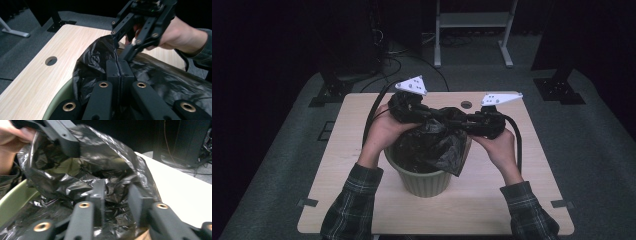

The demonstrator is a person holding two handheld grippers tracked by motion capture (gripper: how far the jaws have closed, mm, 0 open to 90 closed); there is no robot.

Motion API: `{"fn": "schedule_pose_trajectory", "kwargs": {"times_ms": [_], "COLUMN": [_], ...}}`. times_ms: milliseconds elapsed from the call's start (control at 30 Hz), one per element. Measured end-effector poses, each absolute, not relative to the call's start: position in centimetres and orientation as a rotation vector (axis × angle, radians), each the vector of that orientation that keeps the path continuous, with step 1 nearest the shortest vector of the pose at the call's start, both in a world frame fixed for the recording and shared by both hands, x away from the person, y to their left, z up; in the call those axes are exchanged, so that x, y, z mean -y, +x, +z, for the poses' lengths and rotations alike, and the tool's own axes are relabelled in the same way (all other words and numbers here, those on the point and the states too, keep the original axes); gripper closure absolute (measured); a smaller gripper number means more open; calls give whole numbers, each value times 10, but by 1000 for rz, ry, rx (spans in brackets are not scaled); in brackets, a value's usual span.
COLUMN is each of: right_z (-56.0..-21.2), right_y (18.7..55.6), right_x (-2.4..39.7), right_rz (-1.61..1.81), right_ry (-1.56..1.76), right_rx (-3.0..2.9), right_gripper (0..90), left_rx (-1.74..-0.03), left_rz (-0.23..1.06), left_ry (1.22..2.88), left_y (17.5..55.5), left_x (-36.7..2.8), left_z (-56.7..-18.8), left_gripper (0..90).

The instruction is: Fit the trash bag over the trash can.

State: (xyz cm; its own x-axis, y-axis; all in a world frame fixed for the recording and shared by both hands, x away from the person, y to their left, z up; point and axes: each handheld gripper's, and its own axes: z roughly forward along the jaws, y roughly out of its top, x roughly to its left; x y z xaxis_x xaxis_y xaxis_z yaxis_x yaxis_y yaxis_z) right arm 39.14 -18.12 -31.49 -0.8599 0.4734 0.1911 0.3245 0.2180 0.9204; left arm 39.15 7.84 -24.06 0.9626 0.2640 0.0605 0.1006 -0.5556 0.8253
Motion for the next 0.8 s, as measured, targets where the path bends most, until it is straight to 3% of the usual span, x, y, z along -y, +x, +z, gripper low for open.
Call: {"fn": "schedule_pose_trajectory", "kwargs": {"times_ms": [33, 100, 800], "right_z": [-315, -316, -301], "right_y": [391, 390, 369], "right_x": [180, 178, 211], "right_rz": [1707, 1678, 1662], "right_ry": [769, 754, 635], "right_rx": [-2341, -2335, -2325], "right_gripper": [827, 900, 900], "left_rx": [-261, -277, -577], "left_rz": [227, 245, 378], "left_ry": [2164, 2170, 2043], "left_y": [391, 391, 399], "left_x": [-79, -81, -181], "left_z": [-240, -240, -251], "left_gripper": [891, 891, 893]}}
